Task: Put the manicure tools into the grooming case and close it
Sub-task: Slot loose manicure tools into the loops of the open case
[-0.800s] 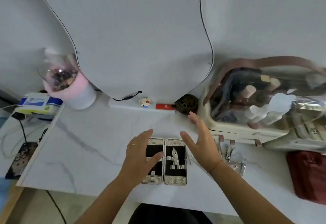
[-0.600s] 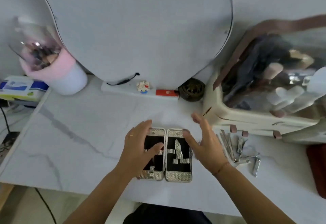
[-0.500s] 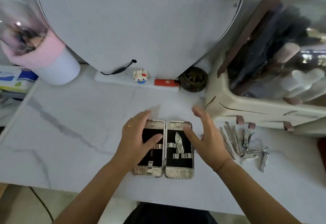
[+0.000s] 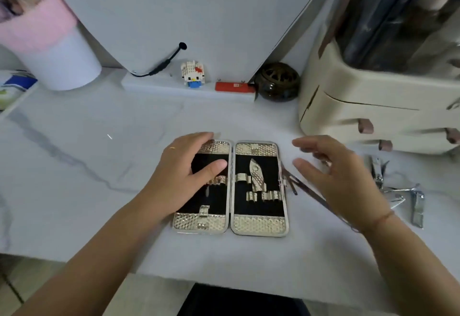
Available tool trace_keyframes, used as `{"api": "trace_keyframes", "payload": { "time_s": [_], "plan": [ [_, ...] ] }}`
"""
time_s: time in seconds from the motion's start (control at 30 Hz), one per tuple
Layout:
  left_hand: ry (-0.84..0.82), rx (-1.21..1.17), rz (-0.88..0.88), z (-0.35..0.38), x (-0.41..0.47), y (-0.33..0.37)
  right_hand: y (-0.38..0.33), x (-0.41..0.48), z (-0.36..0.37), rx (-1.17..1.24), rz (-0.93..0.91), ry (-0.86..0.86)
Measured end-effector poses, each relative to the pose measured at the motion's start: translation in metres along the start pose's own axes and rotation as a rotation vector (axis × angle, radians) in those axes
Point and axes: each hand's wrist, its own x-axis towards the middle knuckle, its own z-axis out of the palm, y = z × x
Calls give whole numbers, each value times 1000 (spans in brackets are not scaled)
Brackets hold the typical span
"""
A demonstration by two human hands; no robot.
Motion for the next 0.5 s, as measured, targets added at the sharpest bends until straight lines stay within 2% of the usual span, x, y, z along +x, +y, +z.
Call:
{"api": "trace_keyframes", "payload": {
  "time_s": [0.2,0.5],
  "plan": [
    [-47,36,-15,-1,-2,4,22,-22,-6,-54,11,21],
    [-20,32,-39,1,-1,3,26,-26,-3,-83,42,122]
  ]
}}
